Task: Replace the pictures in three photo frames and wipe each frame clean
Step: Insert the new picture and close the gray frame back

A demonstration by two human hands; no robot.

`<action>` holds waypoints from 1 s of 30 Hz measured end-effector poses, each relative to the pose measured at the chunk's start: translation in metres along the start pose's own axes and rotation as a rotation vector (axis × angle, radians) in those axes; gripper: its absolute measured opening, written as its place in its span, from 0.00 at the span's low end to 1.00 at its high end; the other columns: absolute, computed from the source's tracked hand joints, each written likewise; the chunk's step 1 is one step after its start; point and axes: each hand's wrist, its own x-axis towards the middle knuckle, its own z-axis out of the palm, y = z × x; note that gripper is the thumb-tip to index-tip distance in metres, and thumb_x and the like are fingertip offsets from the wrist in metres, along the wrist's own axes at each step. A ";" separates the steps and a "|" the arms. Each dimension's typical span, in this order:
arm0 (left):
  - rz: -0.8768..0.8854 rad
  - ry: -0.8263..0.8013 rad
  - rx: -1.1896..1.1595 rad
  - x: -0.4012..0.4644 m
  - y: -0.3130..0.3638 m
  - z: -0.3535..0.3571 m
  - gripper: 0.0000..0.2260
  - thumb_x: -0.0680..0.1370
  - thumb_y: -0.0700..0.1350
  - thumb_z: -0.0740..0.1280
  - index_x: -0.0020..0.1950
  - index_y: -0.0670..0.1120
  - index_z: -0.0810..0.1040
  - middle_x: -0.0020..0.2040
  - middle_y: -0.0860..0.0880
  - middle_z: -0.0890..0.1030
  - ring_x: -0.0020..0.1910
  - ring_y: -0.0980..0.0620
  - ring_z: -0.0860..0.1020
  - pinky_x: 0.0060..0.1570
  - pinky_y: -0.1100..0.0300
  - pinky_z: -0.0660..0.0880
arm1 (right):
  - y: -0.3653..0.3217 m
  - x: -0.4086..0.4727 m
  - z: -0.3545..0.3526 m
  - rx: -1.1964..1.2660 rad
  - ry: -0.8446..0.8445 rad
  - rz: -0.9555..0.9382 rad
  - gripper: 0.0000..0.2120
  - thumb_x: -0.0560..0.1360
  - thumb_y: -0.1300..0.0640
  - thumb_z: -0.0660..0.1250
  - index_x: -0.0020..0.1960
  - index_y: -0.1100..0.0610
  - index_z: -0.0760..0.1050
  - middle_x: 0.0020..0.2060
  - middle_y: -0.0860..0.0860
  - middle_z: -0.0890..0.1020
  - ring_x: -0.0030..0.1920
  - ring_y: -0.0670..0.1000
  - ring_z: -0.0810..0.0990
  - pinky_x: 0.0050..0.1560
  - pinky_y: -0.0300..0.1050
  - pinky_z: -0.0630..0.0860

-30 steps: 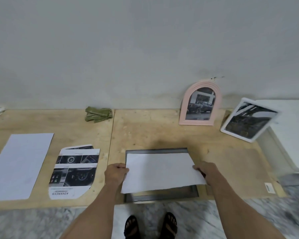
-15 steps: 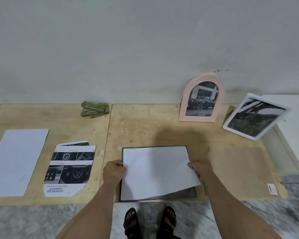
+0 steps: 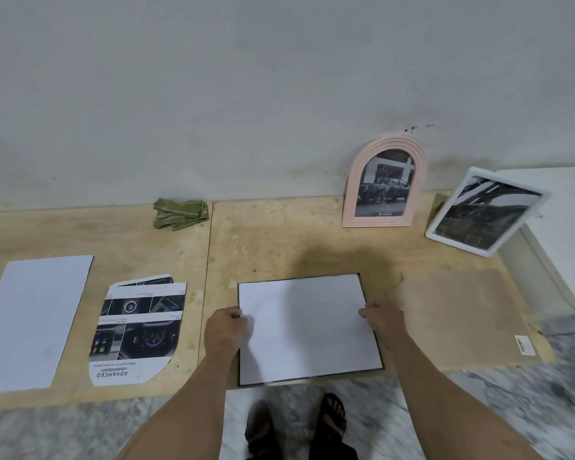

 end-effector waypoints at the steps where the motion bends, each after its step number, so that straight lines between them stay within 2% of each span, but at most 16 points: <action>1: 0.007 0.017 0.003 -0.002 0.002 0.000 0.14 0.76 0.39 0.66 0.59 0.46 0.84 0.63 0.49 0.82 0.63 0.45 0.78 0.58 0.60 0.72 | 0.002 -0.003 0.001 -0.007 0.005 -0.013 0.20 0.74 0.64 0.65 0.63 0.72 0.71 0.64 0.65 0.73 0.65 0.63 0.72 0.66 0.60 0.69; 4: 0.069 0.037 0.050 -0.007 0.010 0.005 0.14 0.76 0.38 0.63 0.56 0.48 0.85 0.60 0.49 0.84 0.60 0.45 0.79 0.56 0.59 0.73 | 0.010 -0.011 0.001 -0.005 0.027 -0.020 0.18 0.74 0.63 0.65 0.61 0.71 0.73 0.61 0.65 0.75 0.62 0.63 0.74 0.63 0.59 0.71; 6: 0.119 0.023 0.062 -0.011 0.021 0.014 0.13 0.77 0.38 0.63 0.52 0.48 0.86 0.58 0.50 0.85 0.58 0.45 0.80 0.52 0.61 0.72 | 0.016 -0.017 -0.002 0.017 0.029 -0.026 0.16 0.74 0.61 0.66 0.56 0.73 0.74 0.58 0.66 0.77 0.58 0.64 0.77 0.56 0.59 0.74; 7: 0.150 0.007 0.068 -0.015 0.028 0.021 0.12 0.77 0.39 0.63 0.51 0.48 0.86 0.57 0.50 0.85 0.57 0.45 0.80 0.51 0.61 0.72 | 0.020 -0.020 -0.005 0.031 0.032 -0.032 0.14 0.73 0.61 0.66 0.51 0.73 0.75 0.55 0.67 0.78 0.52 0.64 0.79 0.49 0.56 0.75; 8: 0.178 -0.015 0.078 -0.020 0.037 0.029 0.12 0.77 0.41 0.63 0.50 0.48 0.86 0.55 0.49 0.85 0.56 0.45 0.81 0.50 0.61 0.73 | 0.025 -0.022 -0.011 0.043 0.041 -0.046 0.11 0.73 0.61 0.65 0.45 0.71 0.74 0.49 0.68 0.78 0.45 0.62 0.79 0.41 0.51 0.72; 10: 0.218 -0.067 0.108 -0.031 0.057 0.048 0.11 0.78 0.43 0.63 0.48 0.48 0.86 0.48 0.47 0.86 0.50 0.43 0.81 0.45 0.59 0.74 | 0.035 -0.024 -0.027 0.061 0.052 -0.060 0.09 0.73 0.61 0.63 0.36 0.64 0.70 0.35 0.64 0.73 0.33 0.57 0.73 0.37 0.46 0.63; 12: 0.248 -0.111 0.121 -0.044 0.074 0.070 0.12 0.76 0.43 0.62 0.42 0.47 0.87 0.37 0.45 0.83 0.39 0.42 0.78 0.39 0.58 0.73 | 0.047 -0.020 -0.046 0.047 0.062 -0.079 0.07 0.72 0.60 0.63 0.35 0.58 0.69 0.34 0.54 0.73 0.33 0.53 0.70 0.34 0.44 0.64; 13: 0.273 -0.139 0.130 -0.055 0.086 0.089 0.11 0.74 0.43 0.62 0.38 0.38 0.77 0.32 0.46 0.78 0.34 0.44 0.74 0.36 0.59 0.72 | 0.055 -0.016 -0.066 0.033 0.077 -0.083 0.08 0.72 0.60 0.63 0.34 0.57 0.70 0.33 0.52 0.74 0.34 0.53 0.71 0.33 0.44 0.65; 14: 0.293 -0.163 0.140 -0.061 0.093 0.100 0.10 0.72 0.43 0.61 0.30 0.45 0.73 0.30 0.48 0.74 0.32 0.46 0.70 0.33 0.59 0.70 | 0.059 -0.012 -0.078 0.020 0.083 -0.101 0.09 0.71 0.59 0.64 0.33 0.57 0.70 0.32 0.52 0.74 0.35 0.53 0.72 0.34 0.44 0.65; 16: 0.334 -0.236 0.159 -0.077 0.110 0.134 0.09 0.69 0.42 0.60 0.29 0.48 0.71 0.28 0.49 0.74 0.30 0.48 0.70 0.32 0.58 0.70 | 0.076 -0.001 -0.113 0.003 0.112 -0.092 0.08 0.70 0.58 0.67 0.33 0.57 0.73 0.32 0.54 0.75 0.36 0.54 0.73 0.36 0.45 0.66; 18: 0.333 -0.300 0.179 -0.097 0.127 0.162 0.11 0.71 0.39 0.61 0.30 0.46 0.77 0.32 0.47 0.81 0.33 0.44 0.78 0.37 0.55 0.77 | 0.098 0.016 -0.148 0.002 0.150 -0.064 0.07 0.71 0.58 0.68 0.36 0.61 0.77 0.34 0.56 0.79 0.38 0.56 0.77 0.39 0.45 0.69; 20: 0.332 -0.325 0.213 -0.117 0.143 0.190 0.10 0.73 0.37 0.60 0.37 0.41 0.81 0.39 0.43 0.84 0.43 0.42 0.83 0.45 0.51 0.80 | 0.120 0.033 -0.180 -0.001 0.203 -0.033 0.07 0.70 0.58 0.68 0.39 0.62 0.79 0.38 0.57 0.82 0.42 0.58 0.79 0.42 0.46 0.72; 22: 0.304 -0.324 0.303 -0.130 0.153 0.213 0.12 0.77 0.39 0.59 0.46 0.40 0.82 0.49 0.41 0.84 0.52 0.41 0.82 0.51 0.52 0.80 | 0.142 0.050 -0.205 -0.037 0.216 0.006 0.06 0.69 0.57 0.67 0.40 0.60 0.78 0.40 0.57 0.81 0.43 0.58 0.78 0.43 0.46 0.71; 24: 0.248 -0.302 0.402 -0.141 0.162 0.236 0.14 0.81 0.44 0.58 0.57 0.39 0.80 0.57 0.41 0.82 0.58 0.40 0.79 0.54 0.56 0.76 | 0.165 0.073 -0.231 -0.121 0.198 0.032 0.10 0.68 0.53 0.66 0.46 0.57 0.75 0.45 0.58 0.79 0.46 0.57 0.76 0.45 0.45 0.69; 27: 0.168 -0.294 0.422 -0.148 0.165 0.257 0.16 0.81 0.47 0.58 0.61 0.41 0.78 0.61 0.41 0.79 0.61 0.40 0.77 0.52 0.57 0.70 | 0.188 0.099 -0.251 -0.222 0.181 0.070 0.20 0.72 0.51 0.66 0.60 0.61 0.73 0.57 0.62 0.76 0.58 0.62 0.75 0.55 0.50 0.72; 30: 0.075 -0.259 0.381 -0.153 0.169 0.268 0.16 0.80 0.47 0.59 0.61 0.40 0.78 0.60 0.40 0.79 0.60 0.39 0.77 0.53 0.56 0.70 | 0.199 0.116 -0.258 -0.212 0.140 0.110 0.22 0.72 0.54 0.65 0.63 0.62 0.70 0.59 0.62 0.74 0.61 0.62 0.73 0.59 0.53 0.71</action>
